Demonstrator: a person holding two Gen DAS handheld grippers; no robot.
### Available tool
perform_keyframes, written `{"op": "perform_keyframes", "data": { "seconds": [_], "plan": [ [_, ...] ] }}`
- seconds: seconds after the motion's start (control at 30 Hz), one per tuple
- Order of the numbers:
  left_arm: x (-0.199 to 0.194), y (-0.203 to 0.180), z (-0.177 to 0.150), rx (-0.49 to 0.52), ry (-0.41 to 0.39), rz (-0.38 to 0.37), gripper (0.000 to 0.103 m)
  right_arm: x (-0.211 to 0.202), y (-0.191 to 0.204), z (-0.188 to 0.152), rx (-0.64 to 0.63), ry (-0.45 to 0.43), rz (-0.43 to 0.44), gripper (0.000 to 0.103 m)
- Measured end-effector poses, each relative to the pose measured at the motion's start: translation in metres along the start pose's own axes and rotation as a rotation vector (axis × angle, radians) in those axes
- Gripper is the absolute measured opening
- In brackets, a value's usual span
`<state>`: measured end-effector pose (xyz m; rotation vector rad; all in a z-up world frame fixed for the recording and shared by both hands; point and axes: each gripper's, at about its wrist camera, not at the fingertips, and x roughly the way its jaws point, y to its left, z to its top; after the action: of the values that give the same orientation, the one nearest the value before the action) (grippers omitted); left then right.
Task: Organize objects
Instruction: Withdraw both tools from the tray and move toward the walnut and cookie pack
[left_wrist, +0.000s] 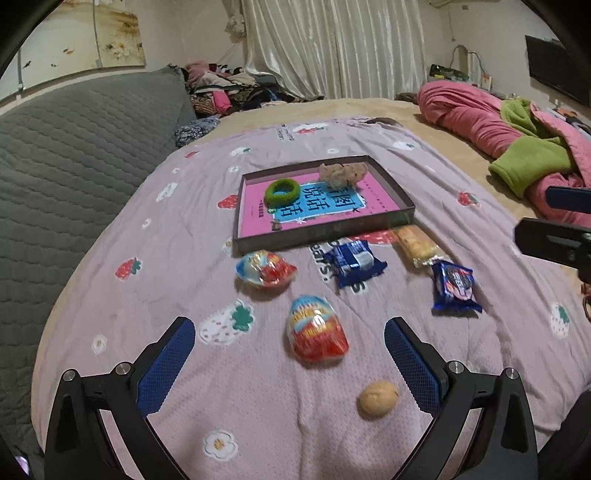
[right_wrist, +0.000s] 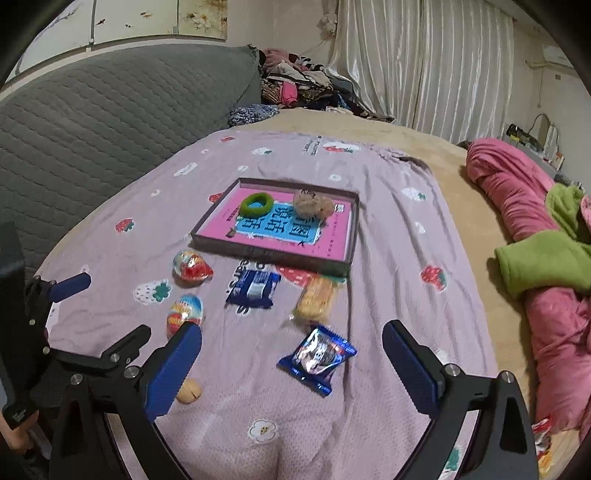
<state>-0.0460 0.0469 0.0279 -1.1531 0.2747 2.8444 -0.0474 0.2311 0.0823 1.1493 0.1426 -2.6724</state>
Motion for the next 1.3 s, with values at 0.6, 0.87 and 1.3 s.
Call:
{"op": "perform_keyframes", "data": {
  "seconds": [0.6,0.87,1.3],
  "plan": [
    [-0.001,-0.015,-0.062,-0.033,-0.042,-0.045,0.102,0.033,-0.019,-0.062,0.049,0.011,-0.077,0.099],
    [0.009,-0.023,-0.077,-0.021,-0.027,-0.045,0.102,0.044,-0.019,-0.075,0.062,0.027,-0.082,0.099],
    [0.02,-0.035,-0.084,-0.006,-0.03,-0.082,0.102,0.065,-0.024,-0.083,0.07,0.043,-0.105,0.099]
  ]
}}
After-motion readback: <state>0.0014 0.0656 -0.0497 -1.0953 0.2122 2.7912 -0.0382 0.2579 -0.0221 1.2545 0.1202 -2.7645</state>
